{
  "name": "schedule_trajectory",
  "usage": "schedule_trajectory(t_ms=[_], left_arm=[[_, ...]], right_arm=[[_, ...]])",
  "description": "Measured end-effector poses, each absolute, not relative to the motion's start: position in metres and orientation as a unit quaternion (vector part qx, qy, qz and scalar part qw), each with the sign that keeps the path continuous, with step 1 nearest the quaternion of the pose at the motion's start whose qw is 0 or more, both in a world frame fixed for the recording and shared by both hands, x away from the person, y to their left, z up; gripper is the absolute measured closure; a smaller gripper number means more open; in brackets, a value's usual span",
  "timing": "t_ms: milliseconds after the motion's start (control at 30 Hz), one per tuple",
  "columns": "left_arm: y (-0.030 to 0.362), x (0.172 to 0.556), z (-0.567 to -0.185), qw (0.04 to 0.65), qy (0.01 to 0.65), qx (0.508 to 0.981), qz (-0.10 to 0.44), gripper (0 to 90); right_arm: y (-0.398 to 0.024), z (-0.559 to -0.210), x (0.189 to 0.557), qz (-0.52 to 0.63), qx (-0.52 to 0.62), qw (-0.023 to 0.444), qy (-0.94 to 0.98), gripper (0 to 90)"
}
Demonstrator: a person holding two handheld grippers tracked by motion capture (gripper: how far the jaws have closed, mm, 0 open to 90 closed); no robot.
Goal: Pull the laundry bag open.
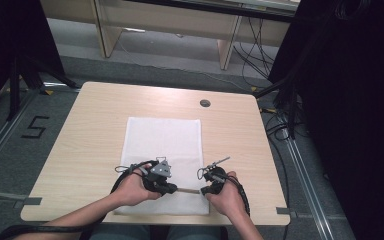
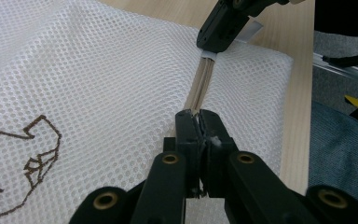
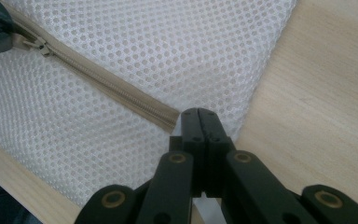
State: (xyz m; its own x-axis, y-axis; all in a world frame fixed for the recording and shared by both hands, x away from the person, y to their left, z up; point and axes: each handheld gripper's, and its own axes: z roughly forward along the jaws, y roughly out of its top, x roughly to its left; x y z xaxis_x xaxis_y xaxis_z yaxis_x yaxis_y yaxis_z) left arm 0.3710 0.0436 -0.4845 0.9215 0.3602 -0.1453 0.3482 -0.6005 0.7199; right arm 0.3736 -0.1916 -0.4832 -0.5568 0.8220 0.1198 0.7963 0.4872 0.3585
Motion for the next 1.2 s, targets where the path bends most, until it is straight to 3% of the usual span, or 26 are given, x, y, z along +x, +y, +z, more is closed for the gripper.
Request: schedule_trajectory(t_ms=[1200], left_arm=[[0.060,0.371,-0.483,0.399,0.202,0.895,0.006,87.3]], right_arm=[[-0.192,-0.483,0.374,0.191,0.474,0.031,0.859,90.0]])
